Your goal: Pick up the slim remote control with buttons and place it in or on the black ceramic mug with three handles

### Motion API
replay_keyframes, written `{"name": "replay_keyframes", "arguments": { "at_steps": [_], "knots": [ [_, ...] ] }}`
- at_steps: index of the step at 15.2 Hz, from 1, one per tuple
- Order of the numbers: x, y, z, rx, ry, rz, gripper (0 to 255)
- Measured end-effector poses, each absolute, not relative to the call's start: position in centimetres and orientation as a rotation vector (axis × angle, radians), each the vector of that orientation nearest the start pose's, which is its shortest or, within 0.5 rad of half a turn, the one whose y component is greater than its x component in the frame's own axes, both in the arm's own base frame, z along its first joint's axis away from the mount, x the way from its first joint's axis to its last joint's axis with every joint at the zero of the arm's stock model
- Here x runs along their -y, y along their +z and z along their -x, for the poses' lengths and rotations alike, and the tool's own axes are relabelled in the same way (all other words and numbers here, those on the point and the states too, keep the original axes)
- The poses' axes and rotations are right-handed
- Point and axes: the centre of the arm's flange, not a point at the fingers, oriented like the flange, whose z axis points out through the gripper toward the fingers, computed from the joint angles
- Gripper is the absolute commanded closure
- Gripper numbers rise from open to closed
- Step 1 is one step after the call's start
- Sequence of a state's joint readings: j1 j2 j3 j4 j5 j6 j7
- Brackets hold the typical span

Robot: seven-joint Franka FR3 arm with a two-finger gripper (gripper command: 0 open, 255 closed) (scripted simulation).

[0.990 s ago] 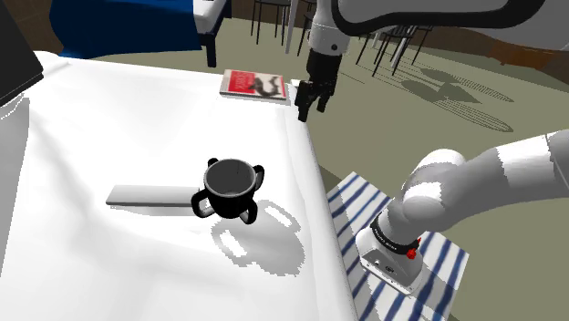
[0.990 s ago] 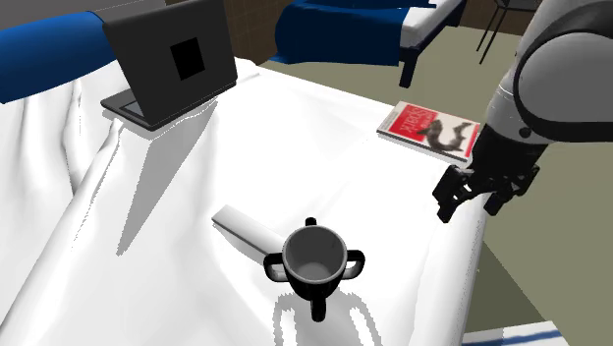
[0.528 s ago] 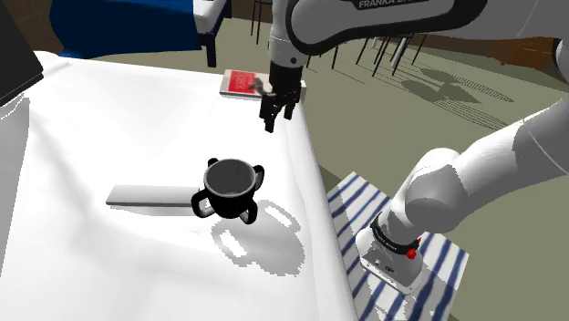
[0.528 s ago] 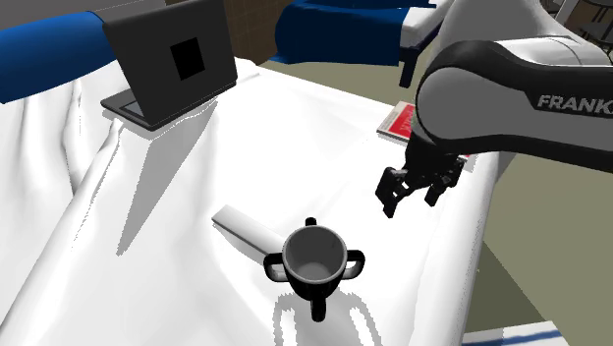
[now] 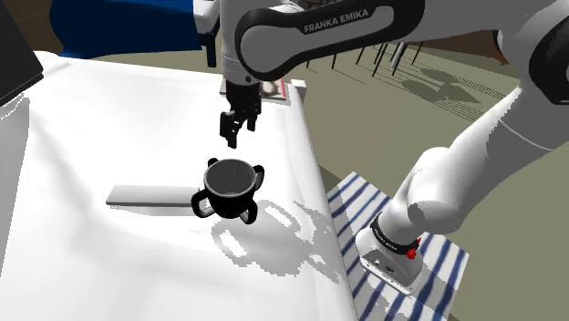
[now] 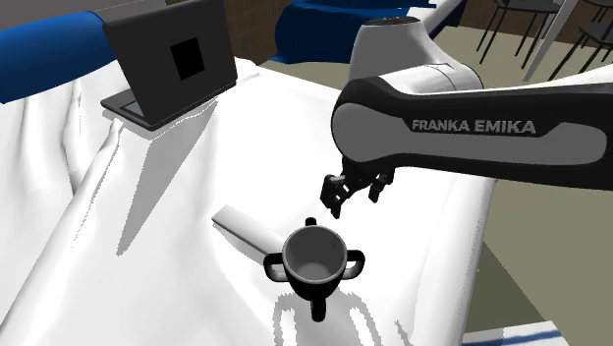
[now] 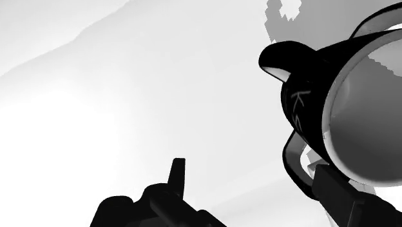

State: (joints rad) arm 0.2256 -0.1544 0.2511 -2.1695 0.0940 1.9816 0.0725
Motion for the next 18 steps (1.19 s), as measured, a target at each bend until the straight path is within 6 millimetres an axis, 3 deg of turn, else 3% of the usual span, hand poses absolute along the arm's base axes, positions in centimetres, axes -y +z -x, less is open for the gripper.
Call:
{"name": "replay_keyframes", "arguments": {
  "at_steps": [10,13,18],
  "knots": [
    [-35.7,42.1,-47.9,0.816,-0.036,3.011,0],
    [-39.5,39.6,-47.8,0.907,0.006,3.006,0],
    [-45.8,37.1,-48.3,1.042,-0.008,2.980,0]
  ]
}}
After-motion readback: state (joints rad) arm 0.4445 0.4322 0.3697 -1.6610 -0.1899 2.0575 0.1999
